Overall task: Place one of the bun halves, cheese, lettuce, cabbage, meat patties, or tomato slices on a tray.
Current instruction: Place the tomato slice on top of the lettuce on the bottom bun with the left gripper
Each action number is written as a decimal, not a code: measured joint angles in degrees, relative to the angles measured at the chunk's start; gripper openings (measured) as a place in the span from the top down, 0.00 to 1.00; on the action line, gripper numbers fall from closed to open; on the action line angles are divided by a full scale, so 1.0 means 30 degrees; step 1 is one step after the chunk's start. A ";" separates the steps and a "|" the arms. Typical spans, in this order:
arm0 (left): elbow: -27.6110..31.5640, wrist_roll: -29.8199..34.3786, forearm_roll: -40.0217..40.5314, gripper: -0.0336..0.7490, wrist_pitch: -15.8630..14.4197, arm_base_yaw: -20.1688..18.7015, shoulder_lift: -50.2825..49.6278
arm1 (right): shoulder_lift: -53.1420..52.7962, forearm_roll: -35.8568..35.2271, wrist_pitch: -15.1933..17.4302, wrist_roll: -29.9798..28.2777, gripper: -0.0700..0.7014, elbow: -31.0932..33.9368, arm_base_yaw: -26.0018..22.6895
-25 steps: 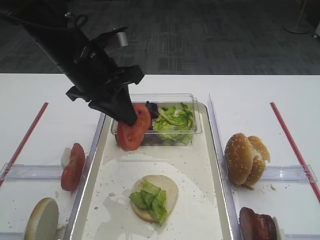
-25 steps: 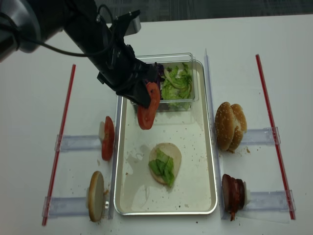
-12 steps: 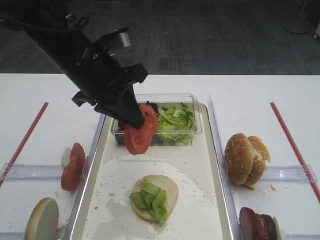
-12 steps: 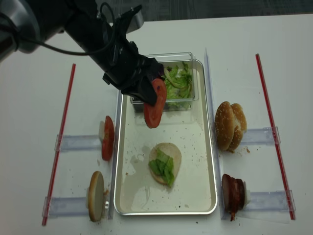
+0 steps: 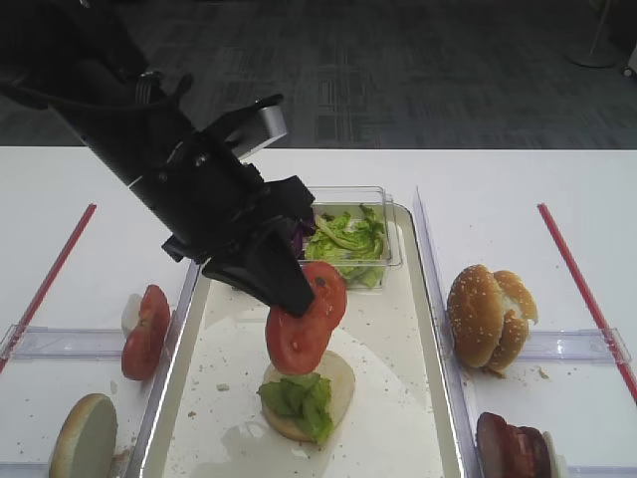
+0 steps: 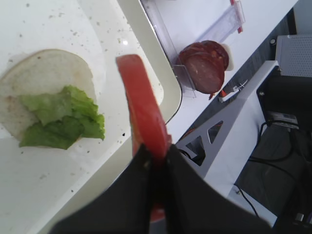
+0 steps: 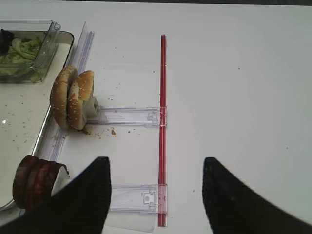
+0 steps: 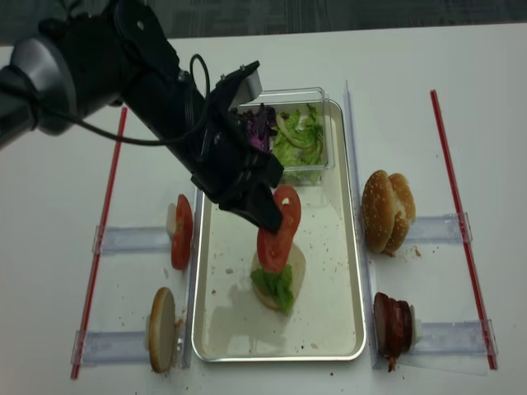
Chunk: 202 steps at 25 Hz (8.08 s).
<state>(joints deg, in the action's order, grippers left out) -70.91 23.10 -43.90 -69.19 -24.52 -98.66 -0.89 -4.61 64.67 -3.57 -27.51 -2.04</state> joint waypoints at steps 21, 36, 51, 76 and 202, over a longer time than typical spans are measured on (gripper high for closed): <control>0.3403 0.4493 -0.4006 0.95 0.0296 0.1134 0.0543 | 0.0000 0.0000 0.0000 0.0000 0.33 0.0000 0.0000; 0.3563 0.5024 -0.4778 0.95 0.0480 0.2738 -0.1230 | 0.0000 0.0000 0.0000 0.0000 0.33 0.0000 0.0000; 0.5137 0.6782 -0.7405 0.95 0.0691 0.2356 -0.1884 | 0.0000 0.0000 0.0000 0.0000 0.33 0.0000 0.0000; 0.5137 0.8484 -0.8542 0.95 0.0857 0.1933 -0.4570 | 0.0000 0.0000 0.0000 -0.0035 0.33 0.0000 0.0000; 0.2143 0.5660 -0.3192 0.11 0.0737 0.2496 -0.4570 | 0.0000 0.0000 0.0000 0.0007 0.33 0.0000 0.0000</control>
<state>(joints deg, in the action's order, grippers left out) -64.48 40.08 -53.48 -66.98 -17.03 -112.37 -0.89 -4.61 64.67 -3.55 -27.51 -2.04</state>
